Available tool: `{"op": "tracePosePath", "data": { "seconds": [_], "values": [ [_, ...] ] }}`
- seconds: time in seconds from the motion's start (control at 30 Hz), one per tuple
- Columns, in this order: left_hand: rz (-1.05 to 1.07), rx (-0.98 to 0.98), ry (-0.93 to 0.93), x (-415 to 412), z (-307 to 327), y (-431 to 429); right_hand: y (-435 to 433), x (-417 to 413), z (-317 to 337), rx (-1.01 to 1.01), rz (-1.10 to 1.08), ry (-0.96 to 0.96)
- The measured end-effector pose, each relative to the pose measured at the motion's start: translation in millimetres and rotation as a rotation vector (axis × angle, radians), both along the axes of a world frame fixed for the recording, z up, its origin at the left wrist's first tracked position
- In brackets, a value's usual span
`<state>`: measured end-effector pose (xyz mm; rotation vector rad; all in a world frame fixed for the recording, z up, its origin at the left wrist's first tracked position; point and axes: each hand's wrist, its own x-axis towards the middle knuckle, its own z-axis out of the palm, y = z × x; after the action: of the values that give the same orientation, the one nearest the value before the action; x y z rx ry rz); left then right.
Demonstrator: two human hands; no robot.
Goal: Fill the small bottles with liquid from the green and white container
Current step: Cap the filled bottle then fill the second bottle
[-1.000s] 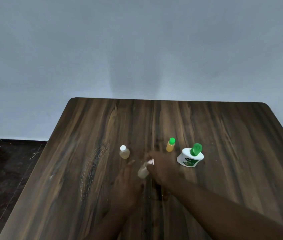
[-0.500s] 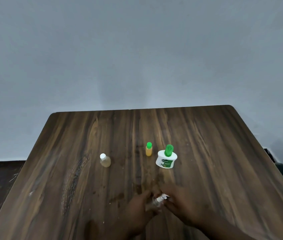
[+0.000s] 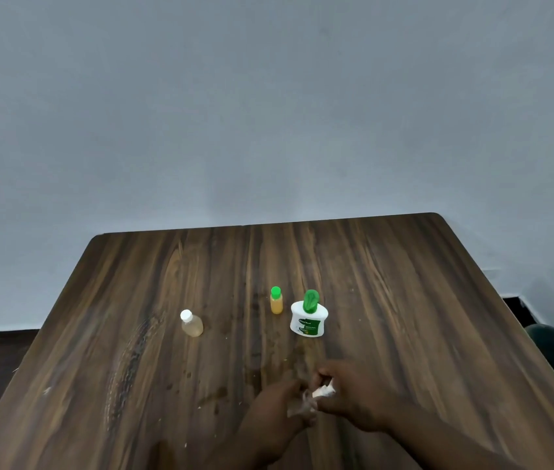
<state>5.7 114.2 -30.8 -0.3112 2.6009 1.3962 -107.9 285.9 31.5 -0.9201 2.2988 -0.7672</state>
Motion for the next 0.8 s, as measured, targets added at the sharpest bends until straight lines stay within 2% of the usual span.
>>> {"op": "tracePosePath", "data": {
  "seconds": [0.13,0.23,0.43,0.67,0.7,0.8],
  "values": [
    [-0.067,-0.074,-0.092,1,-4,-15,27,-26,16,0.033,0.126,0.079],
    [0.038,0.034,-0.090,4,-4,-26,44,-44,7,0.087,0.062,0.169],
    [0.277,0.201,0.056,-36,14,-14,67,-44,-75,0.258,-0.127,0.206],
    [0.299,0.142,0.095,-79,24,-14,59,-61,-89,0.190,-0.086,0.274],
    [0.309,0.136,0.089,-82,24,-15,53,-68,-83,0.145,-0.130,0.267],
    [0.324,0.104,0.046,-89,23,-17,16,-87,-36,-0.186,-0.403,0.085]
  ]
}}
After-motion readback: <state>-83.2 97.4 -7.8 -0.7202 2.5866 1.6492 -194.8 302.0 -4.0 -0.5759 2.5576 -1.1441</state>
